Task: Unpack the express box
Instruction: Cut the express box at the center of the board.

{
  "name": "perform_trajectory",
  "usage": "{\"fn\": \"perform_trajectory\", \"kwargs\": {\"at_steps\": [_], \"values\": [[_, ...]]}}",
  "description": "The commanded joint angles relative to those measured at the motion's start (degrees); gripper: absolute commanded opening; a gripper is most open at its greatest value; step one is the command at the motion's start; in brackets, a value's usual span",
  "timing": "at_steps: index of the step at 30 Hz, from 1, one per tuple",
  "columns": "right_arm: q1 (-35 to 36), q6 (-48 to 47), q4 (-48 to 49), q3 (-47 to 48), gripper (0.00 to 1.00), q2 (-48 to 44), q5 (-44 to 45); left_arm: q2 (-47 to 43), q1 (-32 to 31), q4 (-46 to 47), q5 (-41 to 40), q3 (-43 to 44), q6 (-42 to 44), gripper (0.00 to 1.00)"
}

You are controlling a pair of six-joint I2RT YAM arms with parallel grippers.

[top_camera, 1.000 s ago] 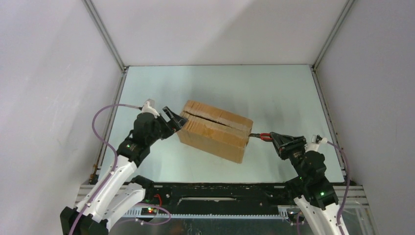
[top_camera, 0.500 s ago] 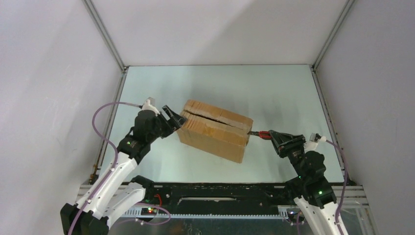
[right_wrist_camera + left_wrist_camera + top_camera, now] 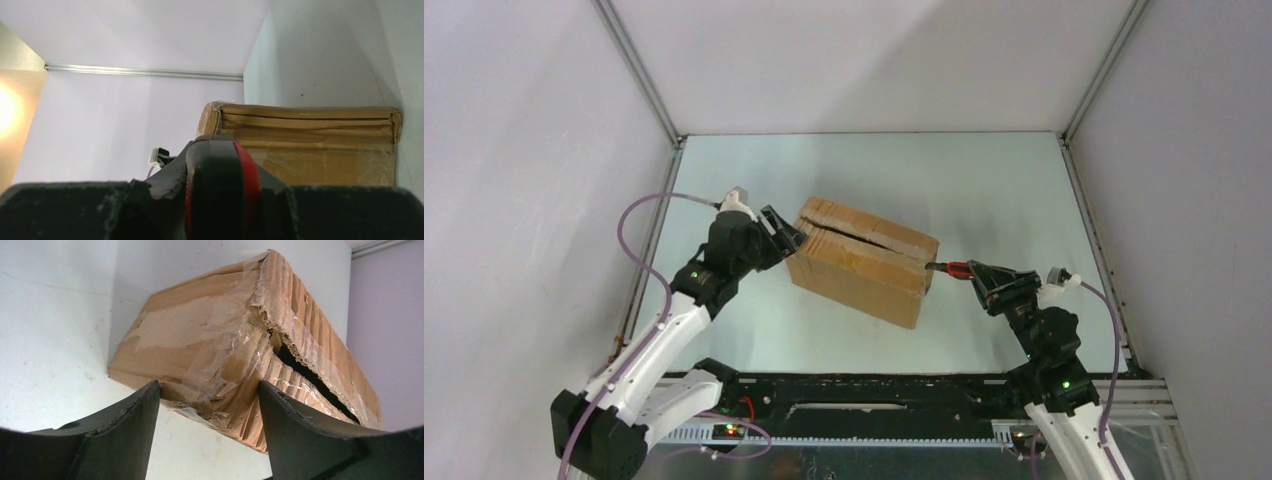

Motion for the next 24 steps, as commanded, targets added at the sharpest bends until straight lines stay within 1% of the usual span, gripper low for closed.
{"fn": "perform_trajectory", "kwargs": {"at_steps": [1,4,7,10,12,14,16,17,19,22,24], "values": [[4.2,0.1,8.0,-0.5,0.00,2.0,-6.2,4.8,-2.4,-2.6,3.9,3.5,3.0,0.71],[8.5,0.1,7.7,-0.6,0.00,2.9,-3.9,7.8,-3.0,-1.9,5.2,5.3,3.3,0.67],[14.0,-1.3,7.4,-1.0,0.00,5.5,0.6,9.3,-4.4,-1.0,5.5,5.9,2.8,0.62],[18.8,-1.2,9.9,-1.9,0.00,9.0,4.3,10.1,-6.5,-0.6,5.6,6.1,1.8,0.57],[21.0,-1.9,8.5,-1.7,0.00,10.0,7.7,9.8,-7.8,-0.9,4.6,6.0,0.9,0.53],[21.3,-2.3,7.2,-1.9,0.00,8.4,10.3,8.2,-8.2,-1.7,2.9,5.4,0.1,0.50],[19.6,-3.2,4.0,-1.2,0.00,6.1,11.6,5.6,-8.2,-3.7,0.5,5.0,0.2,0.44],[18.1,-3.9,2.4,-0.6,0.00,5.1,11.3,4.5,-8.2,-4.8,-1.6,5.0,0.6,0.43],[14.0,-5.7,0.3,0.6,0.00,3.9,9.5,2.4,-8.2,-6.8,-2.9,5.4,1.8,0.42],[5.5,-7.7,3.2,1.4,0.00,5.7,1.5,1.3,-8.3,-10.5,-2.8,6.9,3.3,0.42],[-1.9,-8.1,7.4,1.5,0.00,8.9,-6.4,0.1,-8.3,-11.9,-2.8,7.1,3.8,0.43]]}}
